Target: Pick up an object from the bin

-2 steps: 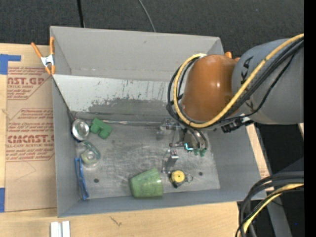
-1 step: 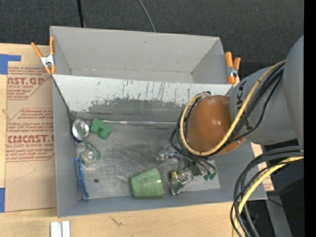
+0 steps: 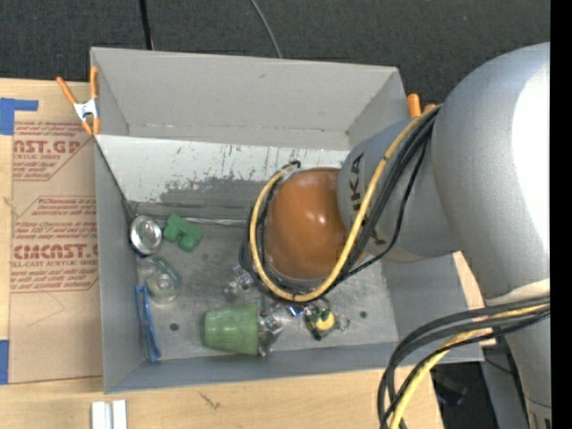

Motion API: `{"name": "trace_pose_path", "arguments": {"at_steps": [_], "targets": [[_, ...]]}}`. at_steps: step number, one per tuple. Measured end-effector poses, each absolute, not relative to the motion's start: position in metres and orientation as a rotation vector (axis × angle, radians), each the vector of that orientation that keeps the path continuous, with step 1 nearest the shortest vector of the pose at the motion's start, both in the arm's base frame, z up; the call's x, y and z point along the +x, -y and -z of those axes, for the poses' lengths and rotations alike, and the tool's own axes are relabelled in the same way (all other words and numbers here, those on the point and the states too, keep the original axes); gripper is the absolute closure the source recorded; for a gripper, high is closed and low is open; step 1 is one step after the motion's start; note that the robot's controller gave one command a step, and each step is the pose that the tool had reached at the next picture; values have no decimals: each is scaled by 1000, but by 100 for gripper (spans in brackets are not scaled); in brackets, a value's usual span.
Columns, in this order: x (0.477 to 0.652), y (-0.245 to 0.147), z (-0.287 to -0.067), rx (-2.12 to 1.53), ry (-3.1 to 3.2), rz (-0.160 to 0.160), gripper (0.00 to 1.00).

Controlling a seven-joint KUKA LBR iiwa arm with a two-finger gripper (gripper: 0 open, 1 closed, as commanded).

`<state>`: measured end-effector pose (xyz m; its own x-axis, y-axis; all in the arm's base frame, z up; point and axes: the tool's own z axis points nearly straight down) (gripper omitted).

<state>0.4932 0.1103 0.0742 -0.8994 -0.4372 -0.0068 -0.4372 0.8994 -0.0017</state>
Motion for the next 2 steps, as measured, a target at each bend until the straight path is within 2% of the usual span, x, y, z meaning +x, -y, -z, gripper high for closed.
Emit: {"name": "trace_pose_path", "arguments": {"at_steps": [1, 2], "targets": [[495, -109, -76, -694, -3051, -2, 100], [489, -103, -226, -699, -3053, 0, 100]]}}
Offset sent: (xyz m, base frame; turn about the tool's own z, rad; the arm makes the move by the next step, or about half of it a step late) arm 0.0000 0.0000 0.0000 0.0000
